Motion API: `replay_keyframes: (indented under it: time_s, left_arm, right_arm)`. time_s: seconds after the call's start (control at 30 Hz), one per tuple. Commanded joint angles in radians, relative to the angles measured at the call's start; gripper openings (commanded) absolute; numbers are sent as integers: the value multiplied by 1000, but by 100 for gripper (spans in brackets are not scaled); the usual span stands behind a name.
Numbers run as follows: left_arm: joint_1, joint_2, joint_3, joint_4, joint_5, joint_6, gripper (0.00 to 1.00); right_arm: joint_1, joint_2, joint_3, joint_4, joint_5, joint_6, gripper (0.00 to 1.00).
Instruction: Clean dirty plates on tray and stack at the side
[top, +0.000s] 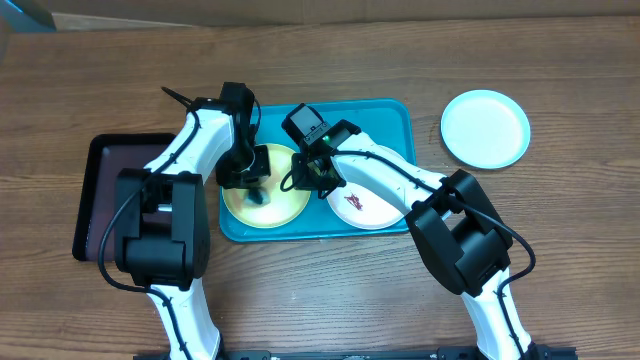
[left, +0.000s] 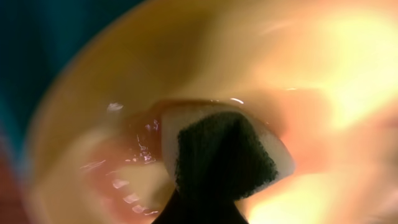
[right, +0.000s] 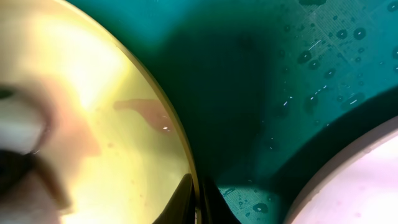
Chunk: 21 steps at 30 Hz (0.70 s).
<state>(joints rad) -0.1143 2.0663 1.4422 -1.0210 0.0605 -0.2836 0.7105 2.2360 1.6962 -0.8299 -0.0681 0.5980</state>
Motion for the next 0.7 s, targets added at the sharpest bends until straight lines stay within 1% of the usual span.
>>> replay_keyframes:
  time_s: [0.0, 0.1, 0.2, 0.33, 0.43, 0.53, 0.67]
  left_arm:
    - [18, 14, 24, -79, -296, -56, 4]
    - [18, 14, 108, -165, -359, -114, 4]
    - [18, 7, 221, -261, -389, -152, 4]
    - [18, -35, 349, -352, -391, -222, 4]
    - [18, -112, 375, -354, -378, -230, 4]
    - [24, -202, 375, -353, -383, -230, 4]
    - [66, -291, 375, -357, -382, -214, 4]
  right_arm:
    - [-11, 19, -13, -14, 60, -5, 4]
    - [-11, 19, -13, -14, 60, -8, 4]
    - [-11, 19, -13, -14, 60, -42, 4]
    - [-11, 15, -12, -30, 59, -54, 4]
    - [-10, -12, -12, -42, 55, -59, 4]
    - [-10, -69, -11, -37, 56, -114, 4]
    - [-10, -155, -11, -19, 71, -137, 4]
